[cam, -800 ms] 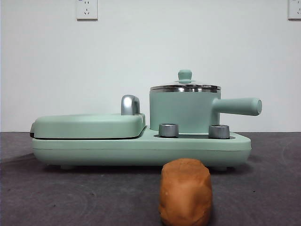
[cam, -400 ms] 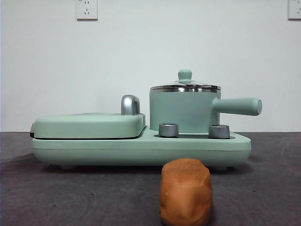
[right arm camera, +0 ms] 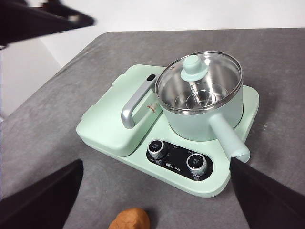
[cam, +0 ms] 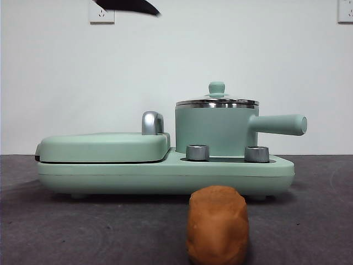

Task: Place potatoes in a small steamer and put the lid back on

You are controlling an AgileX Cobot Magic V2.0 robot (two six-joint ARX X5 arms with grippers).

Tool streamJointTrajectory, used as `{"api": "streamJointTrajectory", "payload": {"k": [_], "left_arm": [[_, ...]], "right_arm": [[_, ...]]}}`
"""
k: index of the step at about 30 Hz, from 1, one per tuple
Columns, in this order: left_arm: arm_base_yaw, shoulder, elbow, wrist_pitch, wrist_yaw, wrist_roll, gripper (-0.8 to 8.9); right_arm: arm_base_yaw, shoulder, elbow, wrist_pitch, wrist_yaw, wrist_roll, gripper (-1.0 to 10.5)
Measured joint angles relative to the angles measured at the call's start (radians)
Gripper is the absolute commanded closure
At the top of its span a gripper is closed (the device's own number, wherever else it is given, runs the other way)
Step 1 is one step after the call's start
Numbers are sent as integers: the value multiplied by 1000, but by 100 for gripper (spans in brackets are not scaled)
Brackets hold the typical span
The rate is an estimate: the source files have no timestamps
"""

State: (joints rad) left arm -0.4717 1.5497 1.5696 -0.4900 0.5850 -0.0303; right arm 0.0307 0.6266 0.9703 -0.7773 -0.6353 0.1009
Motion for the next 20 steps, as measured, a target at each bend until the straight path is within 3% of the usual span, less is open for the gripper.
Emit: {"api": "streamJointTrajectory", "payload": {"k": [11, 20], "left_arm": [[-118, 265, 158, 68, -299, 105, 345], [-160, 363, 161, 173, -349, 116, 346]], "right_arm": [[0, 0, 0, 0, 0, 0, 457], [0, 0, 0, 0, 0, 0, 457]]}}
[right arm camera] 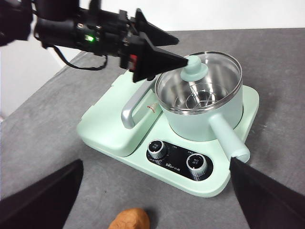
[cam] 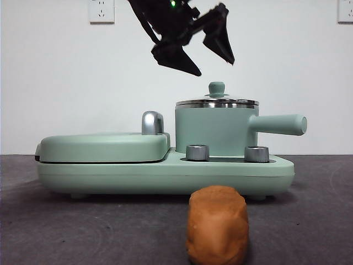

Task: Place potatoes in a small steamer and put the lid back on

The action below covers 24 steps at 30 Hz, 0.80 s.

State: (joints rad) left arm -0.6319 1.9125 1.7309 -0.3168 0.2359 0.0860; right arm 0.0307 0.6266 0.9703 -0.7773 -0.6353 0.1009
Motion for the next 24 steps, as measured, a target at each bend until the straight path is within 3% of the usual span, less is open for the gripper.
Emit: {"api": "streamJointTrajectory", "payload": {"k": [7, 19, 24], "left_arm": [[-2, 38, 0, 75, -2, 0, 349], [-2, 87, 0, 73, -2, -12, 353], [-2, 95, 0, 70, -2, -19, 453]], "right_arm": [[0, 0, 0, 0, 0, 0, 458], [0, 0, 0, 0, 1, 0, 458], [0, 0, 0, 0, 1, 0, 458]]}}
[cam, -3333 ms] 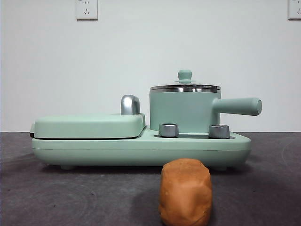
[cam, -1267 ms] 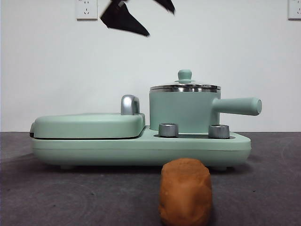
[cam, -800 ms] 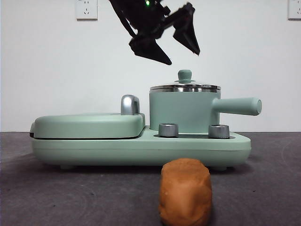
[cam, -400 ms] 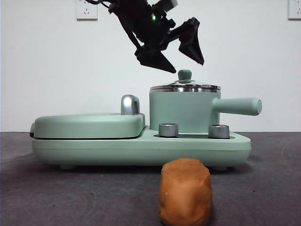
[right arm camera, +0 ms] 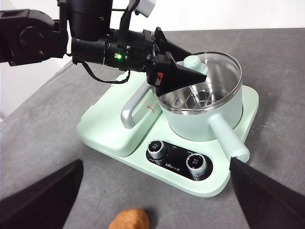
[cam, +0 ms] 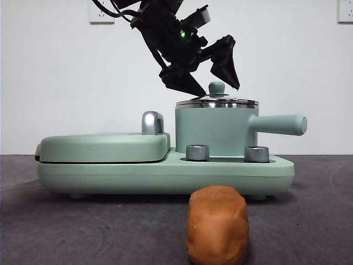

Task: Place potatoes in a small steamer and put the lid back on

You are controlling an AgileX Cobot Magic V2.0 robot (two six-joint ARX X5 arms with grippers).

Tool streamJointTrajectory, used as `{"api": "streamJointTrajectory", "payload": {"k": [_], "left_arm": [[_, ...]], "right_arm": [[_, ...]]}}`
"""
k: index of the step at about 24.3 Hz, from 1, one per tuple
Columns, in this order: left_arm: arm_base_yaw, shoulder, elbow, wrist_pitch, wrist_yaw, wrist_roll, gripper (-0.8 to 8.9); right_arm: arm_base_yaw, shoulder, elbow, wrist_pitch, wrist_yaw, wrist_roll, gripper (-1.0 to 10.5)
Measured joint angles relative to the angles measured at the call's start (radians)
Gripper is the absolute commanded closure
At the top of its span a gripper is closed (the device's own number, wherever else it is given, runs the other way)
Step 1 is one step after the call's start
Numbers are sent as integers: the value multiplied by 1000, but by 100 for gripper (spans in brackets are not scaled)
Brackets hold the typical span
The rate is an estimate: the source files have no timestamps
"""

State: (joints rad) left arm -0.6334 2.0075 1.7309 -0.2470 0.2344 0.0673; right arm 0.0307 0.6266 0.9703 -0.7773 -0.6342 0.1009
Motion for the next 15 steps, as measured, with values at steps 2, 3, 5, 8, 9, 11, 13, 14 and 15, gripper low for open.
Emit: {"api": "streamJointTrajectory", "payload": {"k": [2, 3, 5, 8, 9, 11, 13, 14, 15], "left_arm": [[0, 0, 0, 3, 0, 0, 496], [0, 0, 0, 2, 0, 0, 519], [0, 0, 0, -7, 0, 1, 558], [0, 0, 0, -7, -7, 27, 659], [1, 0, 1, -6, -11, 39, 688], [-1, 0, 3, -8, -8, 62, 732], [-1, 0, 3, -10, -7, 79, 732], [-1, 0, 4, -11, -8, 83, 734], [-1, 0, 4, -12, -7, 88, 751]], "right_arm": [[0, 0, 0, 0, 0, 0, 458], [0, 0, 0, 0, 0, 0, 458], [0, 0, 0, 0, 0, 0, 458], [0, 0, 0, 0, 0, 0, 458], [0, 0, 0, 0, 0, 0, 458], [0, 0, 0, 0, 0, 0, 458], [0, 0, 0, 0, 0, 0, 458], [0, 0, 0, 0, 0, 0, 458], [0, 0, 0, 0, 0, 0, 458]]}}
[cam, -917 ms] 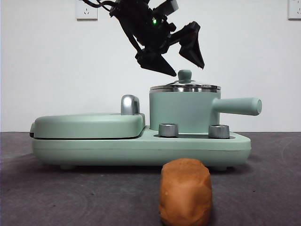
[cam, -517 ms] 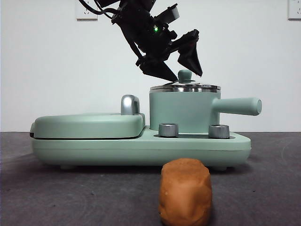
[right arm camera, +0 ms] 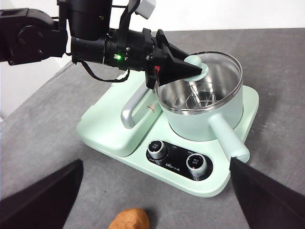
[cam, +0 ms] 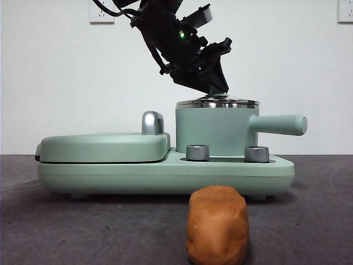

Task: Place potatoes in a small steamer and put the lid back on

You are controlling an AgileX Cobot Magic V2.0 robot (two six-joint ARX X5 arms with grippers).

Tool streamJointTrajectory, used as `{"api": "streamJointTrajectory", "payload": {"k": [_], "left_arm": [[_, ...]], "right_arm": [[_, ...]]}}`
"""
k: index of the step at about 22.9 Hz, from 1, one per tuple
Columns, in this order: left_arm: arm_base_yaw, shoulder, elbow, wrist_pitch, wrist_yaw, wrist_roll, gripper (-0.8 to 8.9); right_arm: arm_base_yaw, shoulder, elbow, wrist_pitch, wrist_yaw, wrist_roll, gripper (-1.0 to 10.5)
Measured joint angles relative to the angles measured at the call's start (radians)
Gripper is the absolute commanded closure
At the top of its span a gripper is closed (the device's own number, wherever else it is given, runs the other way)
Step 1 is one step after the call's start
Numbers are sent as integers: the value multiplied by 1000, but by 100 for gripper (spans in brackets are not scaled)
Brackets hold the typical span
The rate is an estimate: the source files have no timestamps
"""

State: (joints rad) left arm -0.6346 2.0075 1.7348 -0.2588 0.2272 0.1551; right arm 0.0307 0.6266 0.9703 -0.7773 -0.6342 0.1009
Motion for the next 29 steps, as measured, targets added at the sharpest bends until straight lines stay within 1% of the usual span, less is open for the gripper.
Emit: {"api": "streamJointTrajectory", "payload": {"k": [2, 4, 6, 8, 13, 15, 18, 22, 26, 29], "left_arm": [[0, 0, 1, 0, 0, 11, 793], [0, 0, 2, -3, 0, 14, 793], [-1, -1, 18, -31, -3, 16, 793], [-1, -5, 42, -71, -5, 19, 793], [-2, -72, 181, -226, -3, 21, 796], [3, -122, 226, -287, 0, 22, 796], [28, -178, 230, -357, 6, 25, 796], [72, -187, 230, -409, 4, 29, 796], [119, -213, 229, -433, 4, 29, 796], [156, -250, 229, -438, 4, 29, 796]], "right_arm": [[0, 0, 0, 0, 2, 0, 458], [0, 0, 0, 0, 18, 0, 458], [0, 0, 0, 0, 36, 0, 458], [4, 8, 4, -6, 37, 0, 458], [82, 108, 127, -142, 105, 1, 458], [139, 168, 175, -212, 150, 13, 458], [254, 261, 191, -257, 204, 66, 458], [410, 357, 191, -258, 296, 138, 458], [568, 459, 191, -254, 414, 204, 458], [661, 542, 191, -254, 477, 262, 458]]}}
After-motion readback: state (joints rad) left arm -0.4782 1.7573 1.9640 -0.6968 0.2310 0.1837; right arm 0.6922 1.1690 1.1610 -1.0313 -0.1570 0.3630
